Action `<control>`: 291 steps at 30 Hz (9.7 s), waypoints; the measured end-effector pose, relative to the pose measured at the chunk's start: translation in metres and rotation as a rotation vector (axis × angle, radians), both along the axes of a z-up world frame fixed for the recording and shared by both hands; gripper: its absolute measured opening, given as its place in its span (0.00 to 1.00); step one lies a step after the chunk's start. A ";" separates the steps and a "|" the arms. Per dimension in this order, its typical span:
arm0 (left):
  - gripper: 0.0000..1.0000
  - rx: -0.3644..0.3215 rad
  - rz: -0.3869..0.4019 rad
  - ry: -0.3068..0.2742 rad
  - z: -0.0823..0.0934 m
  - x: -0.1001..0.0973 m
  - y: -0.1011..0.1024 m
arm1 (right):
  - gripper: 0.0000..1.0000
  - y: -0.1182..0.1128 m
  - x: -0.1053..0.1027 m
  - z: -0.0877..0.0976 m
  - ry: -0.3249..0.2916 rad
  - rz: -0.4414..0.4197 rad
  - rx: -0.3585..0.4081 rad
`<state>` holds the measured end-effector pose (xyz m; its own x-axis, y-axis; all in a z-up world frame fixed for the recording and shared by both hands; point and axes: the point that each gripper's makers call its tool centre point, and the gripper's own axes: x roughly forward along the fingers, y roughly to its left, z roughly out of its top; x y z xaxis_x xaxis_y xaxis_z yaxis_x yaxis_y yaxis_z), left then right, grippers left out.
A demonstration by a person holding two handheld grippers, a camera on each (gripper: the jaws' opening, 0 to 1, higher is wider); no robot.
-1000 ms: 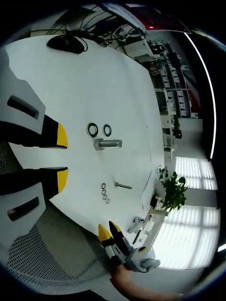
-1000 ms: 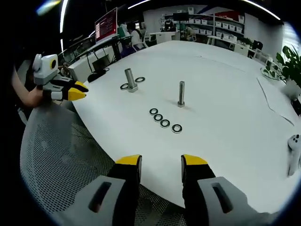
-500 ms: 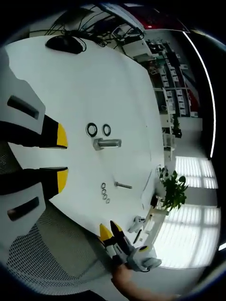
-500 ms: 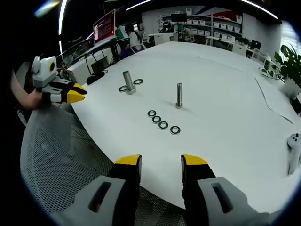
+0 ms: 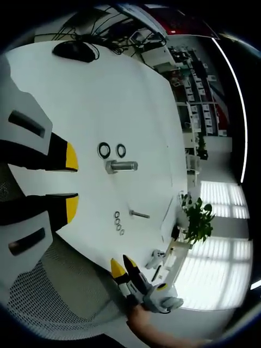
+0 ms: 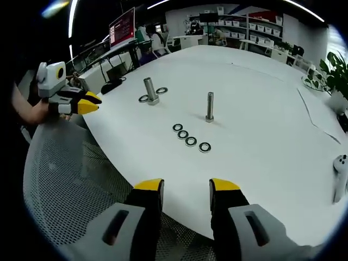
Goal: Place the washer onto the threaded stud by aligning its center hole with the stud, sliding it down to the base, and recovering from edge contact or off-axis alignment until the washer reaches the visible bottom stop.
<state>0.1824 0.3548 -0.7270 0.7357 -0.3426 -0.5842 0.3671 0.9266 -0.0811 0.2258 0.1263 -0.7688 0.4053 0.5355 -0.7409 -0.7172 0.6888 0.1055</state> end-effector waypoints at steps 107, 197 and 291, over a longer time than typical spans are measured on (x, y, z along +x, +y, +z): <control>0.17 -0.044 -0.032 -0.014 0.005 0.001 -0.006 | 0.32 0.026 0.062 -0.024 0.148 0.304 -0.367; 0.15 -0.049 -0.025 -0.029 0.007 0.002 -0.006 | 0.13 0.040 0.090 0.014 0.145 0.459 -0.505; 0.13 -0.041 -0.031 -0.031 0.008 0.002 -0.007 | 0.22 0.047 0.121 -0.014 0.155 0.430 -0.515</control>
